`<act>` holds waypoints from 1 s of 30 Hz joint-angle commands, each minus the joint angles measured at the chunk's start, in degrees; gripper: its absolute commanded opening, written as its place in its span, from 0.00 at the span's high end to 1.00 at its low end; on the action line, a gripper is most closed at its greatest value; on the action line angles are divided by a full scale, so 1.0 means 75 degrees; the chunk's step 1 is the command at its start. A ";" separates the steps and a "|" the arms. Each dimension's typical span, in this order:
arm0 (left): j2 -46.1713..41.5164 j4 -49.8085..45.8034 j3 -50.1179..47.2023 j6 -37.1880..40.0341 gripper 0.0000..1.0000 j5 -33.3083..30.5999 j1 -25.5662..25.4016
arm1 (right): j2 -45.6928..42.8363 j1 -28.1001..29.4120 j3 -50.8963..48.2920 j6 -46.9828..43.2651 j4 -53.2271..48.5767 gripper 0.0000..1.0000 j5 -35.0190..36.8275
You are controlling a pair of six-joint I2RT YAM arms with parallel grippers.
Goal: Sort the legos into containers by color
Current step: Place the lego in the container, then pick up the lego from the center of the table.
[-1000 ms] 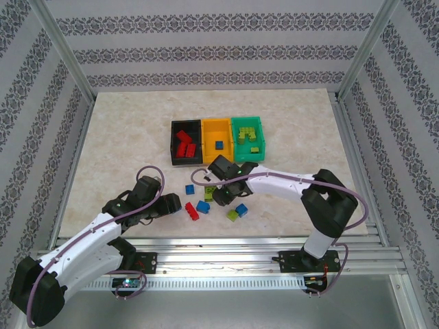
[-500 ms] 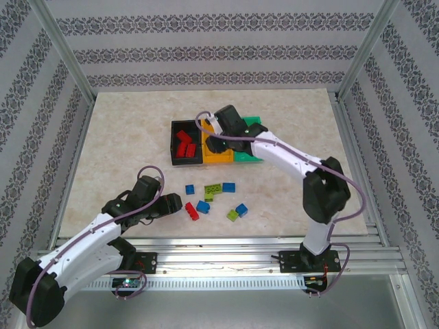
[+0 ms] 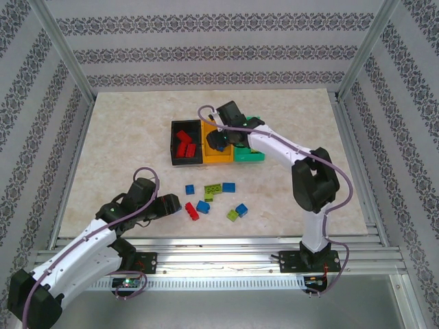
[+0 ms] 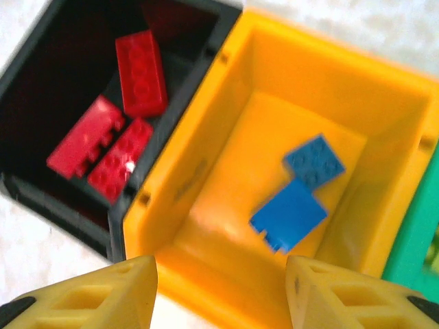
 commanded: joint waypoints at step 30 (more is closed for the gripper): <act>0.0114 0.0826 -0.0280 -0.0017 0.29 -0.0019 0.0075 | -0.0806 0.1287 -0.2160 -0.2715 -0.1135 0.32 -0.0922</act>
